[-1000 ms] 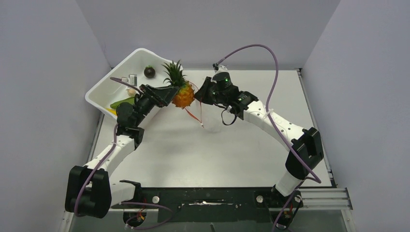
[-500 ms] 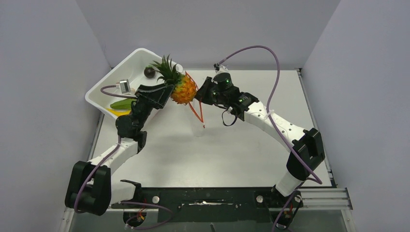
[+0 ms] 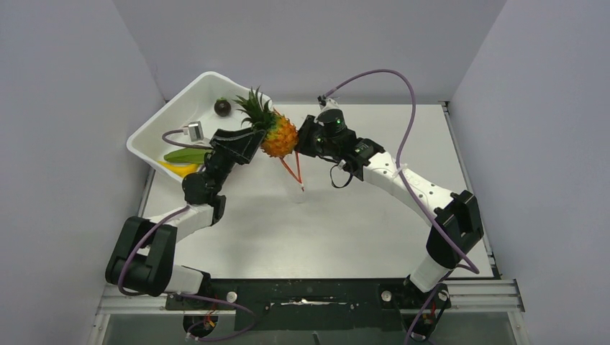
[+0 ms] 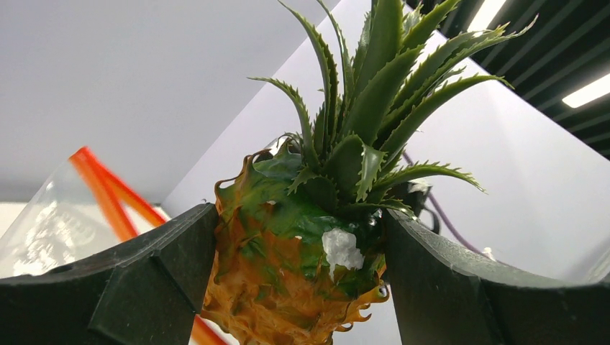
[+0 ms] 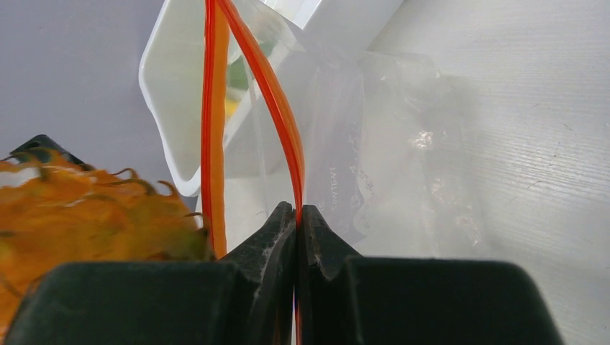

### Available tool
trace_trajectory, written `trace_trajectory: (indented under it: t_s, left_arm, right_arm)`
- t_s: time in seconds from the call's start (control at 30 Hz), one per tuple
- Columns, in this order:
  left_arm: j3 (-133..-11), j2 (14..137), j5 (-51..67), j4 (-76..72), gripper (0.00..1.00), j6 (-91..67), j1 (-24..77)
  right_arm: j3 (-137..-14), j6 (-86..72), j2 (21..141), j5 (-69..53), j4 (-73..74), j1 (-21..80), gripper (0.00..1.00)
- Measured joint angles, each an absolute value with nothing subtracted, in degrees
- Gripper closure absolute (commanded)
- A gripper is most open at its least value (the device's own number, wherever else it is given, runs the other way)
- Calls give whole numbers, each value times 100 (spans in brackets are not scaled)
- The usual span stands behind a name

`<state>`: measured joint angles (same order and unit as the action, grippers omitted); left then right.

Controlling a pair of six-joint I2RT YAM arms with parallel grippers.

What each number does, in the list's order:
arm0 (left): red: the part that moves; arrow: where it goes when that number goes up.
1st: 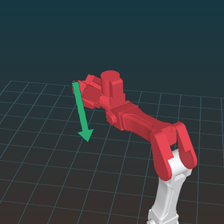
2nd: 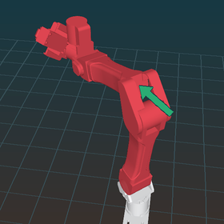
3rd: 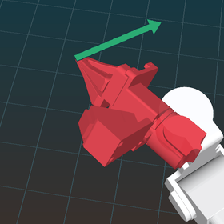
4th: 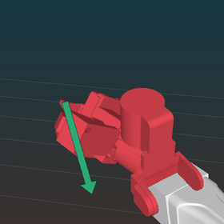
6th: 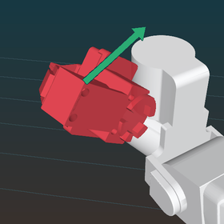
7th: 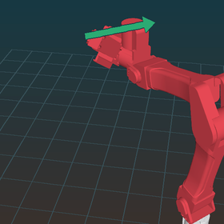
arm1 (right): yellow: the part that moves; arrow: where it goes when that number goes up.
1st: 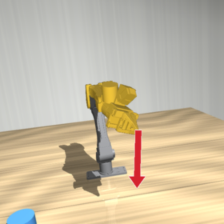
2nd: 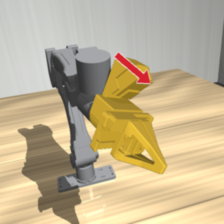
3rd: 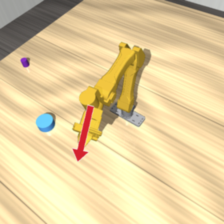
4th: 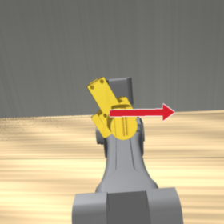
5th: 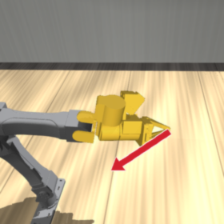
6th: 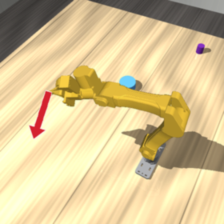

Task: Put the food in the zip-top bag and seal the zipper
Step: Place the fake fruit in the zipper food storage bag.

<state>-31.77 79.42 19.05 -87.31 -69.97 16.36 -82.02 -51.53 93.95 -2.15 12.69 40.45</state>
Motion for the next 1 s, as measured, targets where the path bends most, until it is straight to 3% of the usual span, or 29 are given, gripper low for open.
trace_trajectory:
  t_s: [0.27,0.57,1.0]
  left_arm:
    - [-2775,8036,1774,-8545,78,-6510,1645]
    - [-2867,7161,1459,-6740,78,-5048,1737]
    - [-3483,6965,532,-4814,81,-3446,2410]
  right_arm:
    - [-7996,-5170,9295,-193,1267,4042,100]
    - [-7957,-5170,9052,-110,1238,3992,100]
    - [-7730,-5157,9059,-193,1142,3903,100]
